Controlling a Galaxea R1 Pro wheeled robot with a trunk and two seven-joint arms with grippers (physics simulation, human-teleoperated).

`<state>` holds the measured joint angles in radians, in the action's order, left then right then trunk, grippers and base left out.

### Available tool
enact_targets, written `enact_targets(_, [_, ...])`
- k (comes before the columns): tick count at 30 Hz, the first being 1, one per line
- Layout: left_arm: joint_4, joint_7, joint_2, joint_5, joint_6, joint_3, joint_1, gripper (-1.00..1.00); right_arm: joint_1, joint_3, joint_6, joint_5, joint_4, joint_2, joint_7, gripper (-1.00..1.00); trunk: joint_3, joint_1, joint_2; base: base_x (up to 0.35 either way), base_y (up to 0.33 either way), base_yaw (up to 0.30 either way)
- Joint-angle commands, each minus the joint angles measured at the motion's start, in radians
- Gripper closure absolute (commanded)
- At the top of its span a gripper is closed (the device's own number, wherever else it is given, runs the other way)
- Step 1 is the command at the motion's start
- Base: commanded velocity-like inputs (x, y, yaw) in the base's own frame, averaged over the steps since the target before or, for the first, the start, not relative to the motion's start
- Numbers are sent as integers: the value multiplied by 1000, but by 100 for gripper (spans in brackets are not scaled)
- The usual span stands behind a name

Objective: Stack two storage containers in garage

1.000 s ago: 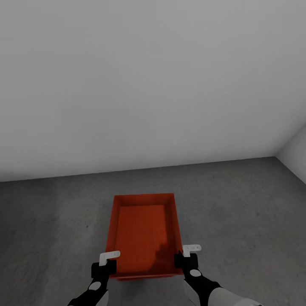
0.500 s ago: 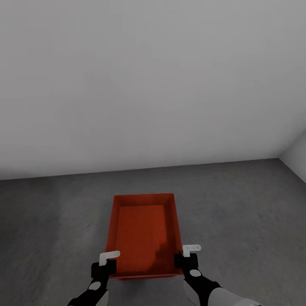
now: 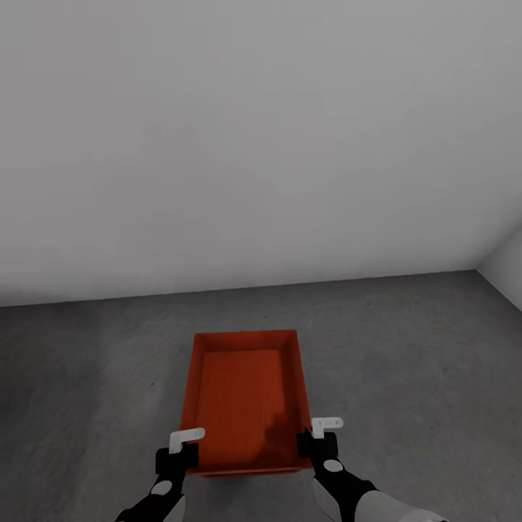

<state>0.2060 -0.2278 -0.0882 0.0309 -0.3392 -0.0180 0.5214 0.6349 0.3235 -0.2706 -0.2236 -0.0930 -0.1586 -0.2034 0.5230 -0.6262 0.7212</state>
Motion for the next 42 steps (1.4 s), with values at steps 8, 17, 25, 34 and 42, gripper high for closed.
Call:
enact_targets(8, [0, -6, -2, -5, -3, 32, 2, 100, 0, -12, -2, -11, 1, -4, 2, 100, 1, 0, 1, 0, -51, 0])
enact_targets(17, [1, -7, -2, -5, -3, 32, 1, 100, 0, -11, -2, -11, 1, -4, 3, 100, 1, 0, 1, 0, -58, 0])
enact_targets(25, [1, -7, -2, -5, -3, 32, 1, 100, 0, -11, -2, -10, 1, -5, -4, 100, 1, 0, 1, 0, 0, 37])
enact_targets(34, [1, -7, -2, -5, -3, 32, 1, 100, 0, -11, -2, -11, 1, -4, 1, 100, 1, 0, 1, 0, 0, 39])
enact_targets(42, [1, -7, -2, -5, -3, 32, 1, 100, 0, -11, -2, -11, 1, -4, 2, 100, 1, 0, 1, 0, 0, 1])
